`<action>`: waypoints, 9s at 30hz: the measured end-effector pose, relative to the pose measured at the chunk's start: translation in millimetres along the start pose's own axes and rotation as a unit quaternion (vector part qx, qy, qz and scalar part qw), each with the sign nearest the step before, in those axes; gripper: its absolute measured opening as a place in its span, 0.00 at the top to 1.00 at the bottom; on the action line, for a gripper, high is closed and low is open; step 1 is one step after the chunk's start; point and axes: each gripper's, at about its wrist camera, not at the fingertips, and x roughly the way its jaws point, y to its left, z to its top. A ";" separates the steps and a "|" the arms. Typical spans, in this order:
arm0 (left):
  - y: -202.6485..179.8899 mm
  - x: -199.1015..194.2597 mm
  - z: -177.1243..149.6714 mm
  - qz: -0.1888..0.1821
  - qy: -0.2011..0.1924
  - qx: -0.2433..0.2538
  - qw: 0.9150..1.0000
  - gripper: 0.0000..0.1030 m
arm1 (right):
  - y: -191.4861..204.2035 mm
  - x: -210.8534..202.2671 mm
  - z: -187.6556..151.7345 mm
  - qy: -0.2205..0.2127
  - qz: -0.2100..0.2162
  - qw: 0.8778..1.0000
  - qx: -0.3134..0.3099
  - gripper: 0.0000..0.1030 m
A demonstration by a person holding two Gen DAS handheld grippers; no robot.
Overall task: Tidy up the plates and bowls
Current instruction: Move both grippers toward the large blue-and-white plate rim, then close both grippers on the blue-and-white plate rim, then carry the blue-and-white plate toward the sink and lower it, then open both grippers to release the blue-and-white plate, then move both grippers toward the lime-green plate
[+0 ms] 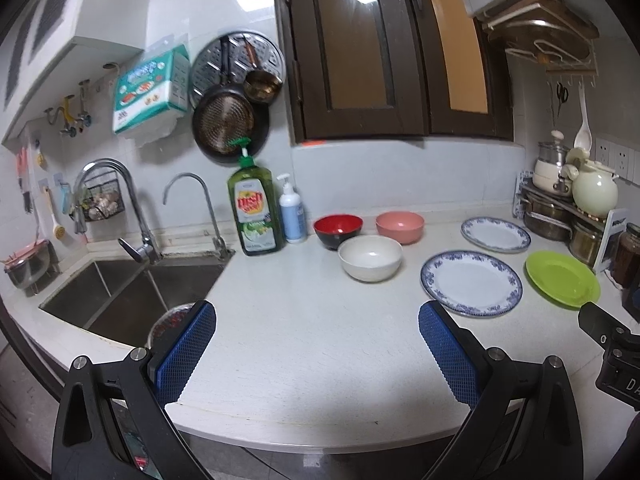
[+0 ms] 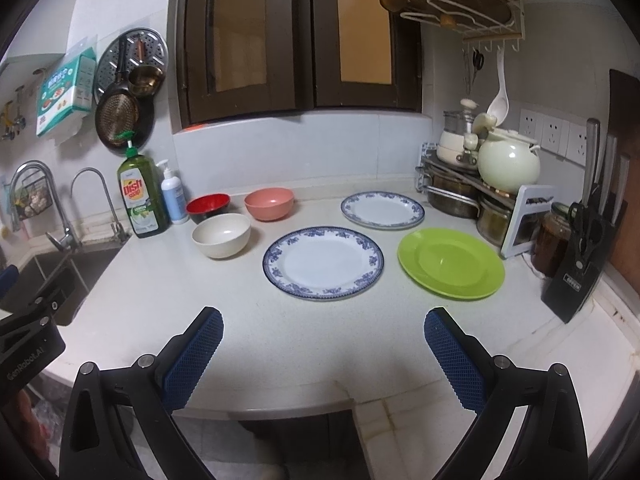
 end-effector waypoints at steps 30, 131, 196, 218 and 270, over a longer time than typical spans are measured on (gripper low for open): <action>-88.9 214.1 46.0 -0.162 0.069 0.104 0.979 0.07 | -27.6 166.2 43.2 0.084 -0.122 0.984 0.098 0.12; 4.3 219.8 40.8 -0.072 0.144 0.005 0.987 0.64 | 68.5 211.1 66.9 0.148 0.043 0.988 -0.006 0.66; 122.2 285.5 -55.0 0.024 0.276 -0.041 0.960 0.64 | 212.3 289.2 -1.1 0.274 0.115 0.950 -0.091 0.65; 66.3 227.8 20.9 -0.004 0.126 -0.002 0.992 0.00 | 135.9 225.4 43.8 0.161 0.105 0.981 -0.037 0.34; -284.1 218.7 104.5 -0.272 0.051 0.151 0.949 0.00 | -186.0 164.4 69.2 0.051 -0.185 0.969 0.154 0.26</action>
